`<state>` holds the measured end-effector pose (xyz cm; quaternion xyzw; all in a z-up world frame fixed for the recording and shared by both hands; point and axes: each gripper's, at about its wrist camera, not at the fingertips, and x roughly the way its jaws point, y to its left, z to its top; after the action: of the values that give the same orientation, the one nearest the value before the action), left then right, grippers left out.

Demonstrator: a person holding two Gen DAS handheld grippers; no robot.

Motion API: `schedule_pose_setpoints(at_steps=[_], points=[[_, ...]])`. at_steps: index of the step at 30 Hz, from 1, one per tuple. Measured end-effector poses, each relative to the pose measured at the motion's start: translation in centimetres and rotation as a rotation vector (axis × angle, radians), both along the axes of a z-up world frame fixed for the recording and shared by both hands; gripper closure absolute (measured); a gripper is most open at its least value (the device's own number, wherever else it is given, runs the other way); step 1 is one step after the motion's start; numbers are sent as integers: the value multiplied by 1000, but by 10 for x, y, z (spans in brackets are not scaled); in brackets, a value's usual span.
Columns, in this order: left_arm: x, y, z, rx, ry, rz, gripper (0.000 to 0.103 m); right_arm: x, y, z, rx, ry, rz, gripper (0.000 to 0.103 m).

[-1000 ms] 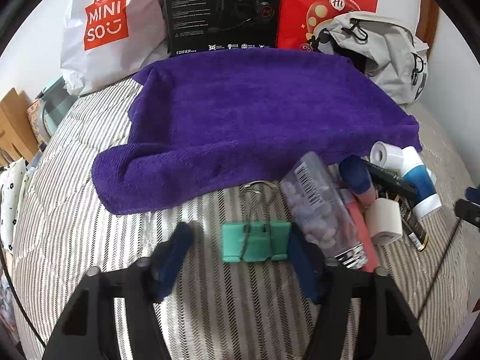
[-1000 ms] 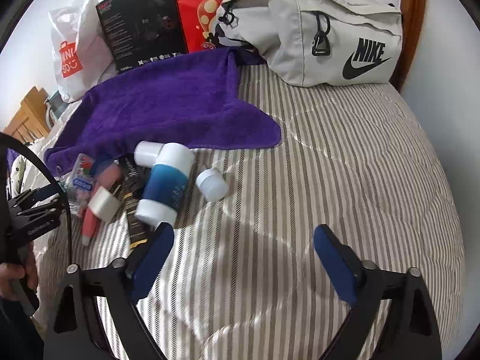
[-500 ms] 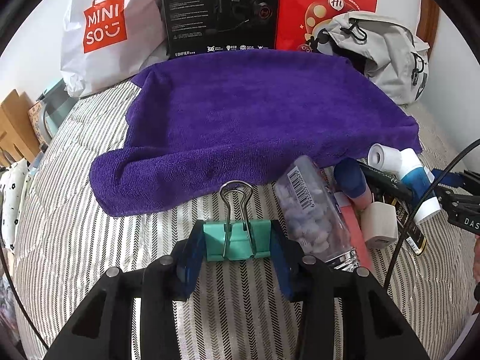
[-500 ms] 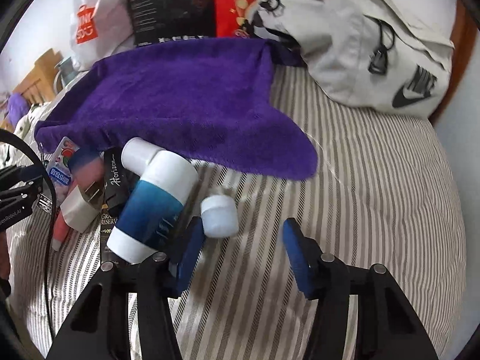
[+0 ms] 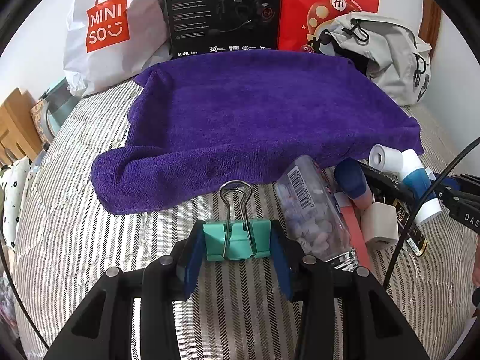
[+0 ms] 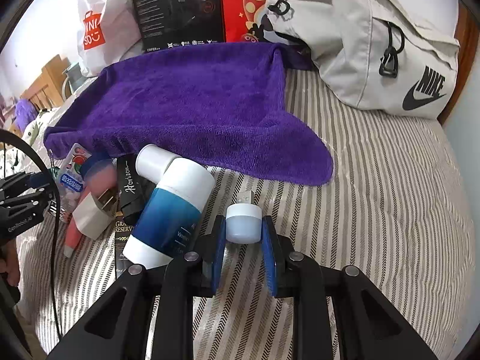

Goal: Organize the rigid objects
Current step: 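Close the right gripper on the small white USB light while the left gripper lifts the clip, then carry the USB light onto the purple towel and open the right gripper while the left gripper carries the clip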

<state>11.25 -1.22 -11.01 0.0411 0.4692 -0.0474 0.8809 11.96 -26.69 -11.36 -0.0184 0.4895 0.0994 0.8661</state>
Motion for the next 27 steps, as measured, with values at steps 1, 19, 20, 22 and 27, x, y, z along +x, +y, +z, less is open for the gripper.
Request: schedule_pose_setpoints(at_steps=[1,19,20,22,27], points=[[0,1,0,-4,0,1,63,0,-1,0,6,2,-6,79],[-11,24,7,-75,30,-6,64,-13,-8,14,67,26,-19,79],[-12,26,9,-83,33,-2,64,-15,-8,16,72,26,-19,79],[-14,30,14,-93,30,4,64,-18,-8,22,84,18,-15,79],[-15,39,31,-108,12,12,64,-16,-2,34,109,5,11,79]])
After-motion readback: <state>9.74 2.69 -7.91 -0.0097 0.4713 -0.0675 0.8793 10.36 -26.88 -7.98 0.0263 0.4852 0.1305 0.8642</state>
